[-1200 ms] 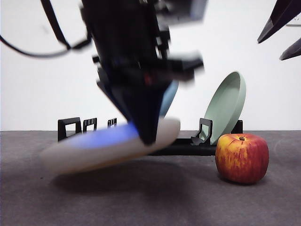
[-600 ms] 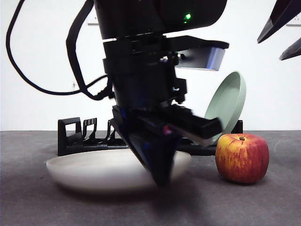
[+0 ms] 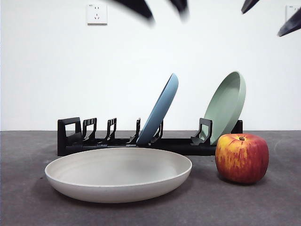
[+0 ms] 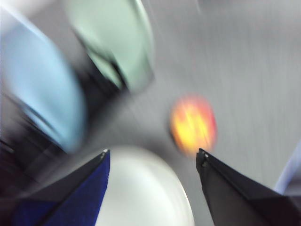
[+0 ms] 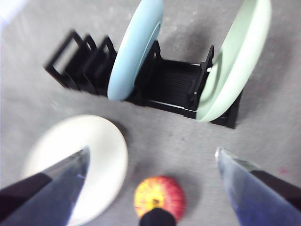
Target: Take the yellow plate from the plate rack,put the plate on the table,take the apple from the table,put the apple in the plate
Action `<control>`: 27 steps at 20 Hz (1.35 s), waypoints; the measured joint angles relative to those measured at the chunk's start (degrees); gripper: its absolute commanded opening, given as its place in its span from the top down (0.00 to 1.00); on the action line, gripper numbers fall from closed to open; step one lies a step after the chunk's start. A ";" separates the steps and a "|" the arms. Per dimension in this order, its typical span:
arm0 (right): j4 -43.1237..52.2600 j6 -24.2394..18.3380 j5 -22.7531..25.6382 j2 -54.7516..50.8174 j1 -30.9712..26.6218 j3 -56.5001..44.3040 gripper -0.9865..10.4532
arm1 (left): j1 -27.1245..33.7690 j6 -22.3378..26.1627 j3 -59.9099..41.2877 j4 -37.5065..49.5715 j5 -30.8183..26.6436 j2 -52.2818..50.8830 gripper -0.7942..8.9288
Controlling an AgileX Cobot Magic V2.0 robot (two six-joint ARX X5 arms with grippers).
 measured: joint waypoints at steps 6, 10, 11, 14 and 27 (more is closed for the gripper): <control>-1.75 -2.47 14.05 7.72 11.63 0.07 0.38 | 0.00 0.98 0.02 2.47 -14.91 -22.69 0.59; -2.19 -2.69 15.37 17.68 13.81 0.07 0.39 | 0.00 1.66 0.02 2.45 -18.93 -32.68 0.59; -2.16 -2.71 15.45 20.28 13.81 0.07 0.39 | 0.00 1.79 0.02 2.45 -19.78 -34.73 0.59; -1.66 -2.71 15.47 27.21 13.79 0.07 0.39 | 0.00 1.81 0.02 2.03 -20.09 -37.92 0.59; -0.87 -1.84 15.30 38.18 13.79 0.07 0.92 | 0.00 1.84 0.02 -3.52 -21.22 -38.27 0.59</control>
